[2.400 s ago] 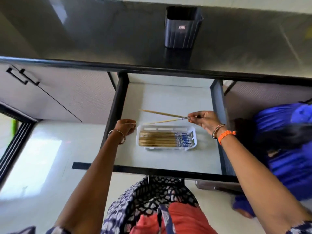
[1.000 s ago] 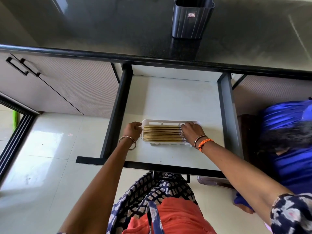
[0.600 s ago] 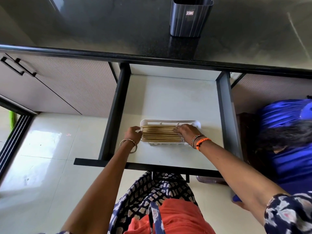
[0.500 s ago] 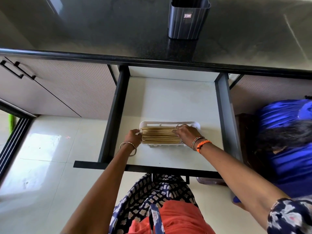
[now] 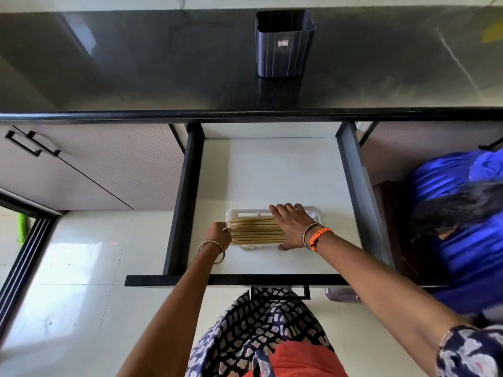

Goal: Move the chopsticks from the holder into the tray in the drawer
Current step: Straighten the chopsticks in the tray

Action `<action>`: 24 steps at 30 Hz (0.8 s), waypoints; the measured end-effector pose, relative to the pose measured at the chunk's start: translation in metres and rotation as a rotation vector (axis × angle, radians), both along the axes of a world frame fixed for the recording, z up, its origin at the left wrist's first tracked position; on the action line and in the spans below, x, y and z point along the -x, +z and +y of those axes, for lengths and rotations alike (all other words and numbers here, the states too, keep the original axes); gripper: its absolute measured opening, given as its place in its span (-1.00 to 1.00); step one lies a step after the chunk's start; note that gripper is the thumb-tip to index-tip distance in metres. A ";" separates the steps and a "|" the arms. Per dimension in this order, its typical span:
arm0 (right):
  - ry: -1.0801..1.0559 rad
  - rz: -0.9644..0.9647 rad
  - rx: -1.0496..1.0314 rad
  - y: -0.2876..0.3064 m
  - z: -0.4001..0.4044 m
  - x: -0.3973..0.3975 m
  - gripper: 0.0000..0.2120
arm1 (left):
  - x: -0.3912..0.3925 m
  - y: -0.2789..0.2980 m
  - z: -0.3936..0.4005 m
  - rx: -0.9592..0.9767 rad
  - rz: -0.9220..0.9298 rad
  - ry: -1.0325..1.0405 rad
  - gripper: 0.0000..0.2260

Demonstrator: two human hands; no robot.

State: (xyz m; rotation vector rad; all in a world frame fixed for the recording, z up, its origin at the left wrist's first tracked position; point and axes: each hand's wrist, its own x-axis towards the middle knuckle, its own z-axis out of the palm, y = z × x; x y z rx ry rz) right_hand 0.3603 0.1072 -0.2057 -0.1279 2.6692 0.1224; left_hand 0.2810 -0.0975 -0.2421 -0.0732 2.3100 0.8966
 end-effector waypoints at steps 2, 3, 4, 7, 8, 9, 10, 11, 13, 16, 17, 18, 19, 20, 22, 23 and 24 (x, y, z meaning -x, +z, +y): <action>-0.061 -0.049 -0.003 0.003 -0.003 -0.010 0.13 | -0.008 0.017 -0.002 0.030 -0.023 -0.067 -0.77; -0.089 -0.062 0.007 0.008 -0.007 -0.013 0.14 | -0.011 0.028 -0.002 0.074 -0.014 -0.141 -0.70; -0.109 -0.041 0.029 0.017 -0.011 -0.016 0.12 | -0.015 0.040 -0.002 0.124 0.020 -0.237 -0.61; -0.151 0.024 0.243 0.055 -0.029 -0.036 -0.13 | -0.032 0.085 -0.005 0.067 0.143 -0.517 -0.49; -0.163 -0.045 0.328 0.068 -0.036 -0.049 -0.23 | -0.041 0.099 -0.008 0.013 0.130 -0.631 -0.50; -0.163 -0.144 0.369 0.078 -0.042 -0.065 -0.33 | -0.052 0.109 -0.012 -0.011 0.085 -0.762 -0.51; -0.139 -0.219 0.359 0.083 -0.047 -0.080 -0.45 | -0.061 0.116 -0.016 0.005 0.033 -0.894 -0.54; -0.104 -0.221 0.312 0.083 -0.050 -0.092 -0.58 | -0.068 0.117 -0.018 0.039 0.006 -0.997 -0.59; -0.069 -0.098 0.229 0.083 -0.050 -0.103 -0.74 | -0.075 0.117 -0.016 0.099 0.075 -1.066 -0.68; -0.122 -0.027 0.224 0.083 -0.046 -0.097 -0.75 | -0.071 0.116 -0.005 0.123 0.195 -1.038 -0.73; -0.136 -0.017 0.219 0.084 -0.044 -0.093 -0.76 | -0.069 0.114 -0.002 0.132 0.227 -1.041 -0.74; -0.152 0.003 0.213 0.083 -0.040 -0.088 -0.76 | -0.065 0.113 0.000 0.138 0.259 -1.037 -0.74; -0.167 0.033 0.208 0.084 -0.036 -0.082 -0.75 | -0.061 0.112 0.002 0.141 0.286 -1.022 -0.74; -0.178 0.061 0.202 0.085 -0.032 -0.077 -0.74 | -0.056 0.111 0.005 0.141 0.310 -1.001 -0.74; -0.192 0.112 0.188 0.086 -0.023 -0.061 -0.74 | -0.040 0.112 0.013 0.145 0.368 -0.966 -0.73; -0.197 0.129 0.173 0.086 -0.017 -0.051 -0.74 | -0.031 0.113 0.020 0.155 0.392 -0.954 -0.74; -0.201 0.145 0.159 0.086 -0.011 -0.040 -0.75 | -0.021 0.113 0.027 0.164 0.417 -0.941 -0.75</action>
